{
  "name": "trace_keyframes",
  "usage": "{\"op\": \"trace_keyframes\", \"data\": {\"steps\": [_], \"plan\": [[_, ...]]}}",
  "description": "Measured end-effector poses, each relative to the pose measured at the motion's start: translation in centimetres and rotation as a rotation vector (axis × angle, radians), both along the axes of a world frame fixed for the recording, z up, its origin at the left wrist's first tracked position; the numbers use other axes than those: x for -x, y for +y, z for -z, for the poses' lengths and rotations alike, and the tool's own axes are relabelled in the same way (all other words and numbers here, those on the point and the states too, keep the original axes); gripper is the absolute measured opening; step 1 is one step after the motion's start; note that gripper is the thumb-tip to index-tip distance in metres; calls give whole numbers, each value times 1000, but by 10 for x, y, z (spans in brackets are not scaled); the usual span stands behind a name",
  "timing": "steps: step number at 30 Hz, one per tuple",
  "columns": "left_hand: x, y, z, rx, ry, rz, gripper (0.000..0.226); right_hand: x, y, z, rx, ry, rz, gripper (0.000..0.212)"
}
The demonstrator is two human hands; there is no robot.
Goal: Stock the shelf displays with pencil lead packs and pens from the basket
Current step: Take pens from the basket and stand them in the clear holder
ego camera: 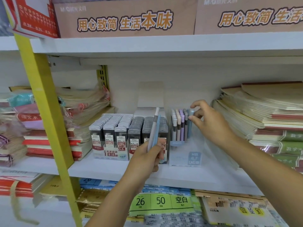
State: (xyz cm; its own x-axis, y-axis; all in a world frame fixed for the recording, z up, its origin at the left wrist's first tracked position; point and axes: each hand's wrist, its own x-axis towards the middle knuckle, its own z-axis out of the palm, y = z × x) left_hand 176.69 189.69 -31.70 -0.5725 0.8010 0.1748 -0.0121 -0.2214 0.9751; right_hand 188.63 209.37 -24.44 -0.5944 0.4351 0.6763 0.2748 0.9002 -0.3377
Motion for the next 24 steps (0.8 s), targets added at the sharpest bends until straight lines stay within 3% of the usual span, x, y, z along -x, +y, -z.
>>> {"op": "trace_keyframes", "data": {"steps": [8,14,18,22,24], "plan": [[-1,-2,1,1,57,41,22,13,5,-1,-163,-17,140,14],[-8,-9,-6,1,32,92,24,3,-1,-1,-10,-110,202,26],[-15,-14,-12,-19,-2,164,24,-13,-37,-1,-64,37,73,30],[-24,-14,-20,-25,5,240,23,-16,-85,-7,517,98,-411,27],[-28,-14,-22,-18,6,262,25,-16,-92,-10,677,173,-502,25]]}}
